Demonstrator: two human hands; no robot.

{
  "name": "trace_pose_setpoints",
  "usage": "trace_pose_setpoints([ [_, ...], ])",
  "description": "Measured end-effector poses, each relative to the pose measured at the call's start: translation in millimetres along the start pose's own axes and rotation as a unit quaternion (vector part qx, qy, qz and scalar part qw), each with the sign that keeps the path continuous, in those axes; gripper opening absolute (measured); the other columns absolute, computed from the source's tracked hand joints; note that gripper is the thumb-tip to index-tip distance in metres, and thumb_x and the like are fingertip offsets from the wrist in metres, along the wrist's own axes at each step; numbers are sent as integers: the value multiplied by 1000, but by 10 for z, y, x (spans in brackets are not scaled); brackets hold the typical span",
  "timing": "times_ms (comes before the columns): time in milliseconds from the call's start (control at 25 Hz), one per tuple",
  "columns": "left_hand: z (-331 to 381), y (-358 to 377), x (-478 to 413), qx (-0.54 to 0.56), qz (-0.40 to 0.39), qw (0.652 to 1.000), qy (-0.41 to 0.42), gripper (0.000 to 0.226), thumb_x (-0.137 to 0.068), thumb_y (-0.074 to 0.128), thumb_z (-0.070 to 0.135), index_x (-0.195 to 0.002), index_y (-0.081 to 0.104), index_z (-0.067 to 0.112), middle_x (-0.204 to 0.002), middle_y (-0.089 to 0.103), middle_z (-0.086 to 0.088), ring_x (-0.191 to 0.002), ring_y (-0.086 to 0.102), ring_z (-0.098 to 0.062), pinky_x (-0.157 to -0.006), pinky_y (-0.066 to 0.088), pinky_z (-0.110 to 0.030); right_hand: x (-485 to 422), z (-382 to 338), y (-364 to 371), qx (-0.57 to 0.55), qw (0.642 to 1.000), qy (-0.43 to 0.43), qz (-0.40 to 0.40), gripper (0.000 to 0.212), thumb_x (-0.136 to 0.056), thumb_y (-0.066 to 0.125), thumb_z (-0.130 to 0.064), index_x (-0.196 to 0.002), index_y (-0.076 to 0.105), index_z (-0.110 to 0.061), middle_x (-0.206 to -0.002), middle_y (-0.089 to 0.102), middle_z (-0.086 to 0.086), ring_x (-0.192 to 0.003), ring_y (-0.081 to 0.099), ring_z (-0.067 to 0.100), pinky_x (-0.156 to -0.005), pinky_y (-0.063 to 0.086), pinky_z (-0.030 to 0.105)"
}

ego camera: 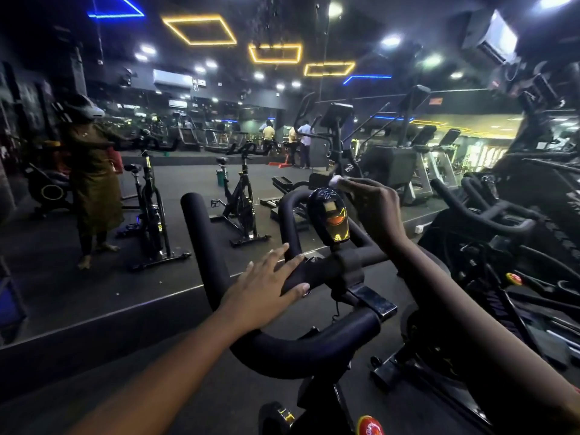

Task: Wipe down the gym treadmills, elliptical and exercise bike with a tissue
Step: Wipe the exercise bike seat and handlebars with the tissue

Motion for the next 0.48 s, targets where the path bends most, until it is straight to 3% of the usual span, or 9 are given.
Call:
trace_pose_setpoints([
  [120, -7, -8, 15, -7, 5, 1000, -5, 62, -95, 26, 60, -150, 9, 39, -160, -6, 9, -147, -1, -12, -119, 3, -41, 41, -38, 362, -24, 997, -15, -76, 42, -80, 61, 4, -116, 66, -16, -119, 64, 10, -106, 60, 18, -86, 54, 39],
  [240, -14, -6, 24, -4, -5, 1000, -17, 62, -93, 23, 61, -150, 9, 41, -159, -6, 11, -146, -12, -9, -119, -3, -42, 358, -156, 470, -55, 988, -61, -128, 40, -82, 54, -2, -119, 65, -14, -123, 62, 12, -109, 60, 27, -90, 50, 37],
  [480, -19, -12, 37, 4, -7, 1000, -28, 86, -72, 0, 82, -149, 9, 44, -159, -9, 14, -143, -23, -7, -118, -8, -44, 952, -28, 315, -101, 978, -48, -175, 40, -85, 57, -15, -124, 57, -24, -129, 54, -6, -117, 55, 14, -94, 47, 32],
])
Point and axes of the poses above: each hand's wrist, its own x-axis away from the middle knuckle, its own y-axis out of the palm, z = x × y, the point moved 10 cm from there along -x, towards the middle knuckle
